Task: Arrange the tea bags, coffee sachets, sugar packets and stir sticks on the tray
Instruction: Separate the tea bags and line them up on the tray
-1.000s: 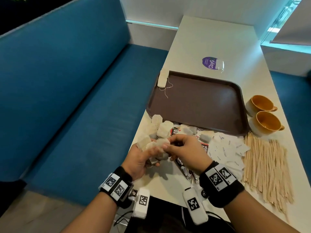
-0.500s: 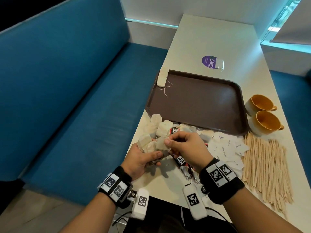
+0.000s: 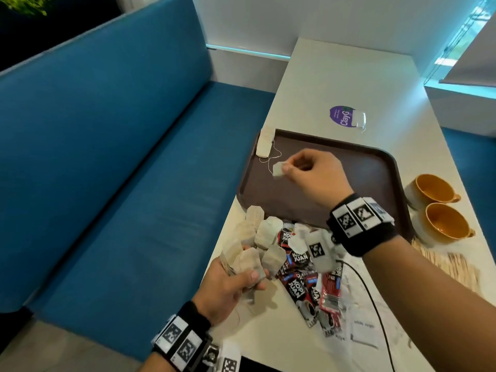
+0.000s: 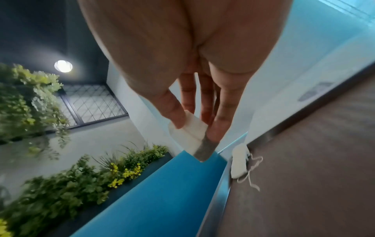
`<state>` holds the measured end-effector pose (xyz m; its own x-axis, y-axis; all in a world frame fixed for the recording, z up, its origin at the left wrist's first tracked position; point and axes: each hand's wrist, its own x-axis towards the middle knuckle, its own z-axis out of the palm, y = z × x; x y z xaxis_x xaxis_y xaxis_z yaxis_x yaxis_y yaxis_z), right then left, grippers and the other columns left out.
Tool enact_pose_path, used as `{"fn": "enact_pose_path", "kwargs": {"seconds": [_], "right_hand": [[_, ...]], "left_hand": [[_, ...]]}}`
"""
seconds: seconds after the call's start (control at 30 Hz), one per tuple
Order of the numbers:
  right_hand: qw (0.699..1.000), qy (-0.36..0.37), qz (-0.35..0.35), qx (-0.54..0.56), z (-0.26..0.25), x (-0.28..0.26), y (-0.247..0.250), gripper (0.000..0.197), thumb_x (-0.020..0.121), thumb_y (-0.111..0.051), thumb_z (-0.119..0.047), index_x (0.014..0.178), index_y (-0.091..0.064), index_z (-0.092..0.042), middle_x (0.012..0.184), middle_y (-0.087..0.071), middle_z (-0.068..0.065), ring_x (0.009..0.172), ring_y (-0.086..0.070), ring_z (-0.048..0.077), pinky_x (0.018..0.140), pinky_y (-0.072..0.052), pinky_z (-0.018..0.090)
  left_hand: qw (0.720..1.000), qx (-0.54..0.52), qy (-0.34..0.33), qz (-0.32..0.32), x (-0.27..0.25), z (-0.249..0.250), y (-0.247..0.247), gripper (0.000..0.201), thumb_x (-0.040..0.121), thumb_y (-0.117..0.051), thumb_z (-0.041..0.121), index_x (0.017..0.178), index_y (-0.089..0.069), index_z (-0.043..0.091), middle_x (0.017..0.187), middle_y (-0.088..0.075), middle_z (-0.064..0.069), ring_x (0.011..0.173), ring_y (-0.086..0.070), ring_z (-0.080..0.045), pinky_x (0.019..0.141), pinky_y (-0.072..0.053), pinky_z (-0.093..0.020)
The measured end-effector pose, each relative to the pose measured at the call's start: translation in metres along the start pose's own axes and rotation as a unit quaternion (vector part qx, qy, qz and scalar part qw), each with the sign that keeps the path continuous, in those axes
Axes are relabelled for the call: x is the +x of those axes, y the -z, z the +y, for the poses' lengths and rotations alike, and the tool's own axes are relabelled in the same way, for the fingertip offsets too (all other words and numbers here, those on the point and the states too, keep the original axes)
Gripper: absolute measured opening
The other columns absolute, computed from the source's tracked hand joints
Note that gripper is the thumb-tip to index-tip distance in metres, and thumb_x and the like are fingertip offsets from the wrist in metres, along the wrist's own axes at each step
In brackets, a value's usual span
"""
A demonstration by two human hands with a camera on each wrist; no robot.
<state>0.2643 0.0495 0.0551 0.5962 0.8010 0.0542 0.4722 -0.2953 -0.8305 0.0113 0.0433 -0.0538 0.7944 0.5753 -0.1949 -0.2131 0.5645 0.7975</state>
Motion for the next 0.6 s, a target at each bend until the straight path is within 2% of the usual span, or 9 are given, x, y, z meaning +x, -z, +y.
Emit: {"fn": "enact_pose_path", "kwargs": {"seconds": [0.03, 0.1, 0.2, 0.3, 0.37, 0.43, 0.53, 0.6], "right_hand": [[0.999, 0.014, 0.004, -0.029, -0.002, 0.014, 0.0, 0.01, 0.09, -0.074, -0.031, 0.084, -0.073, -0.023, 0.078, -0.072, -0.011, 0.075, -0.065, 0.003, 0.073, -0.048, 0.017], [0.999, 0.023, 0.008, -0.047, 0.0, 0.044, -0.005, 0.009, 0.09, -0.073, -0.032, 0.088, -0.073, -0.023, 0.08, -0.069, -0.013, 0.075, -0.062, 0.001, 0.073, -0.046, 0.018], [0.999, -0.001, 0.026, -0.02, 0.014, 0.083, -0.02, 0.008, 0.092, -0.072, -0.031, 0.093, -0.072, -0.023, 0.086, -0.07, -0.008, 0.081, -0.063, 0.009, 0.08, -0.052, 0.027], [0.999, -0.042, 0.014, -0.009, 0.037, 0.113, -0.041, 0.007, 0.092, -0.071, -0.029, 0.086, -0.068, -0.026, 0.092, -0.073, -0.002, 0.088, -0.07, 0.019, 0.089, -0.057, 0.038], [0.995, -0.091, -0.028, 0.022, 0.048, 0.124, -0.052, 0.01, 0.092, -0.071, -0.026, 0.084, -0.066, -0.023, 0.092, -0.077, 0.011, 0.083, -0.073, 0.027, 0.083, -0.059, 0.042], [0.987, -0.135, -0.08, 0.033, 0.055, 0.132, -0.058, 0.008, 0.094, -0.071, -0.025, 0.09, -0.066, -0.019, 0.092, -0.077, 0.017, 0.075, -0.07, 0.026, 0.067, -0.054, 0.036], [0.985, -0.146, -0.096, 0.01, 0.058, 0.139, -0.062, 0.011, 0.093, -0.073, -0.027, 0.092, -0.069, -0.017, 0.083, -0.071, 0.007, 0.067, -0.065, 0.016, 0.055, -0.045, 0.023], [0.987, -0.142, -0.081, 0.003, 0.061, 0.145, -0.065, 0.013, 0.09, -0.076, -0.029, 0.086, -0.072, -0.018, 0.076, -0.069, 0.004, 0.063, -0.059, 0.015, 0.056, -0.045, 0.024]], "left_hand": [[1.0, 0.004, 0.004, -0.003, 0.0, 0.001, -0.001, 0.042, 0.072, -0.08, 0.005, 0.113, -0.072, 0.014, 0.093, -0.069, -0.018, 0.077, -0.068, -0.025, 0.061, -0.058, -0.032], [1.0, 0.011, 0.013, 0.002, 0.0, 0.001, -0.002, 0.04, 0.071, -0.082, 0.007, 0.11, -0.071, 0.012, 0.092, -0.067, -0.022, 0.075, -0.067, -0.027, 0.059, -0.057, -0.033], [0.999, 0.031, 0.024, 0.023, -0.001, -0.001, 0.002, 0.042, 0.074, -0.085, 0.011, 0.112, -0.065, 0.009, 0.093, -0.065, -0.025, 0.071, -0.067, -0.032, 0.055, -0.056, -0.035], [0.998, 0.048, 0.028, 0.023, -0.002, -0.002, 0.005, 0.045, 0.079, -0.084, 0.013, 0.119, -0.064, 0.017, 0.099, -0.07, -0.023, 0.071, -0.069, -0.034, 0.062, -0.056, -0.038], [0.999, 0.04, 0.03, 0.016, -0.002, 0.001, 0.004, 0.041, 0.083, -0.08, 0.006, 0.119, -0.066, 0.021, 0.1, -0.07, -0.023, 0.073, -0.07, -0.033, 0.058, -0.058, -0.036], [0.999, 0.03, 0.022, 0.008, -0.001, 0.003, 0.004, 0.036, 0.083, -0.077, 0.001, 0.112, -0.068, 0.021, 0.099, -0.069, -0.022, 0.074, -0.07, -0.03, 0.058, -0.059, -0.035], [1.0, 0.015, 0.013, 0.003, 0.001, 0.004, 0.003, 0.033, 0.08, -0.08, 0.002, 0.105, -0.066, 0.018, 0.097, -0.066, -0.023, 0.078, -0.07, -0.03, 0.062, -0.06, -0.039], [1.0, 0.001, 0.024, 0.007, 0.002, 0.004, 0.004, 0.036, 0.077, -0.083, 0.001, 0.104, -0.063, 0.014, 0.099, -0.063, -0.031, 0.08, -0.07, -0.033, 0.062, -0.06, -0.041]]}}
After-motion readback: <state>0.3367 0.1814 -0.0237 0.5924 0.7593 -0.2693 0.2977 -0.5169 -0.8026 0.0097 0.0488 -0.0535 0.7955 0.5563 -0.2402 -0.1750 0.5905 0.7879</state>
